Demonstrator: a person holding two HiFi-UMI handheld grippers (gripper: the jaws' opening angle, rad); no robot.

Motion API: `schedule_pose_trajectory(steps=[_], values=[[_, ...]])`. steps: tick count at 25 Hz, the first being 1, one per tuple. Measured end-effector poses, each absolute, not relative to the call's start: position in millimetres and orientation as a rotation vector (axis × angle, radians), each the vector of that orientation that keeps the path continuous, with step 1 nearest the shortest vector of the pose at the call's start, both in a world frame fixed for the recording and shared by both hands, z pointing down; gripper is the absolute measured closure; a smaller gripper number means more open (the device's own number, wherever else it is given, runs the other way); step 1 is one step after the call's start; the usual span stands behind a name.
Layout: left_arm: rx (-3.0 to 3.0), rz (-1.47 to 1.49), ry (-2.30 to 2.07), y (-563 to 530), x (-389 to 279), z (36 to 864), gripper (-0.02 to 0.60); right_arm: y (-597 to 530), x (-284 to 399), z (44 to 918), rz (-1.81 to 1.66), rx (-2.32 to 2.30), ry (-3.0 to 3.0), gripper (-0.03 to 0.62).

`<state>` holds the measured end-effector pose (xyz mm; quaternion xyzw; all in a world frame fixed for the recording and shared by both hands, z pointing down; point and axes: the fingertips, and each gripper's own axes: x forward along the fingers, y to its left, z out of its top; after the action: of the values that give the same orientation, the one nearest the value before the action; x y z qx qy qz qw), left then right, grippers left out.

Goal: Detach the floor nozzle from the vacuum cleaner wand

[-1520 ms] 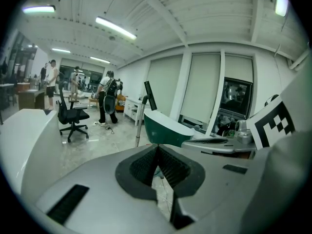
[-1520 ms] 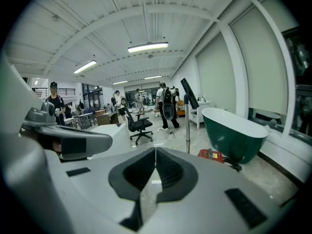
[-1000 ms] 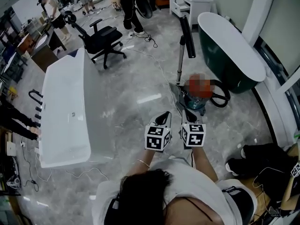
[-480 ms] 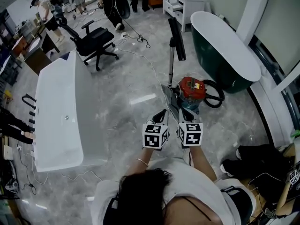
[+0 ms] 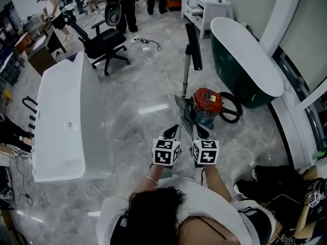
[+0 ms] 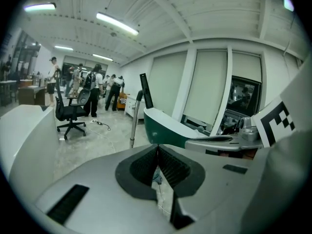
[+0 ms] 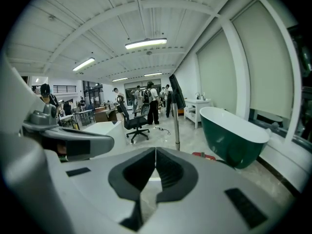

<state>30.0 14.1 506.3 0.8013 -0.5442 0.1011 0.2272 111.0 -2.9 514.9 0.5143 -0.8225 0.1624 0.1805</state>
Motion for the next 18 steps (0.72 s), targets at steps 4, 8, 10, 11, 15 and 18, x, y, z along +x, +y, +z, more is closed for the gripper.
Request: schedule_pose_trajectory(steps=[4, 8, 10, 11, 15, 18], values=[[2.21, 0.292, -1.494, 16, 27, 510, 0.577, 2, 106, 521, 0.483, 1.451, -2.325, 0.579], [2.213, 0.302, -1.481, 12, 22, 515, 0.577, 2, 100, 526, 0.491, 1.449, -2.322, 0.579], [2.213, 0.296, -1.481, 9, 19, 516, 0.577, -1, 99, 527, 0.482, 1.45, -2.318, 0.579], [2.211, 0.292, -1.483, 7, 18, 516, 0.577, -3, 98, 526, 0.479, 1.452, -2.317, 0.579], [2.21, 0.28, -1.483, -6, 13, 515, 0.577, -17, 94, 523, 0.465, 1.454, -2.315, 0.579], [2.208, 0.281, -1.472, -18, 11, 516, 0.577, -27, 88, 524, 0.463, 1.442, -2.313, 0.579]])
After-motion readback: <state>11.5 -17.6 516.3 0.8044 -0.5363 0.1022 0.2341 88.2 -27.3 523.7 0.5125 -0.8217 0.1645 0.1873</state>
